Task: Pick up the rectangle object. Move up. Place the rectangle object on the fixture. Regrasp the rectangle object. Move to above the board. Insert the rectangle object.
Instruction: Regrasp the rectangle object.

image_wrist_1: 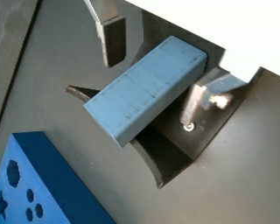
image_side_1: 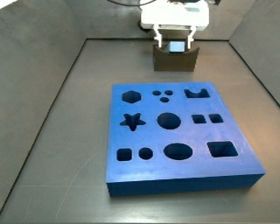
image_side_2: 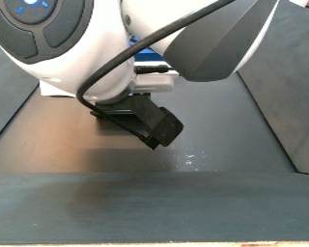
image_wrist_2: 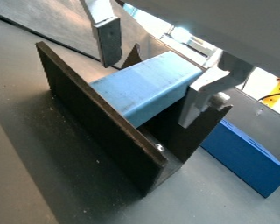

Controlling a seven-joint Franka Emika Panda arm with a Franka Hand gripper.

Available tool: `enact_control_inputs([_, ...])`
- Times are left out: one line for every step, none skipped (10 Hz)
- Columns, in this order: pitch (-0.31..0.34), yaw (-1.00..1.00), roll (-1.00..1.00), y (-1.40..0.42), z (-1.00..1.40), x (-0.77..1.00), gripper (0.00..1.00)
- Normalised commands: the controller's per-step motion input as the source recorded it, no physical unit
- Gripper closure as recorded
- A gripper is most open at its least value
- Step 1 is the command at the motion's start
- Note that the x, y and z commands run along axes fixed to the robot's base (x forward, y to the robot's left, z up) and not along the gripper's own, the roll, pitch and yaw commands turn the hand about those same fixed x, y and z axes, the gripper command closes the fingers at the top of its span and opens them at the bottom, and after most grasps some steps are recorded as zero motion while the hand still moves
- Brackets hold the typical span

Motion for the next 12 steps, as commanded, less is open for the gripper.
enact_control_inputs([-0.021,0.04,-0.01,0.00,1.00,0.00,0.00])
enact_control_inputs([-0.018,0.04,-0.01,0.00,1.00,0.00,0.00])
enact_control_inputs([0.020,0.05,0.03,0.00,1.00,-0.03,0.00])
enact_control_inputs([0.036,0.05,0.05,0.00,1.00,-0.03,0.00])
enact_control_inputs([0.071,0.05,0.08,0.00,1.00,-0.04,0.00])
enact_control_inputs([0.102,0.04,0.08,0.00,0.94,-0.04,0.00])
enact_control_inputs([0.141,0.02,0.08,0.00,0.72,-0.04,0.00])
enact_control_inputs([0.154,0.01,0.07,0.01,0.55,-0.03,0.00])
enact_control_inputs([0.170,-0.01,0.08,0.00,0.32,-0.03,0.00])
enact_control_inputs([0.168,-0.03,0.08,0.00,0.21,-0.03,0.00])
enact_control_inputs([0.066,0.00,1.00,-1.00,0.69,-0.06,0.00])
enact_control_inputs([0.065,0.00,1.00,-1.00,0.70,-0.06,0.00])
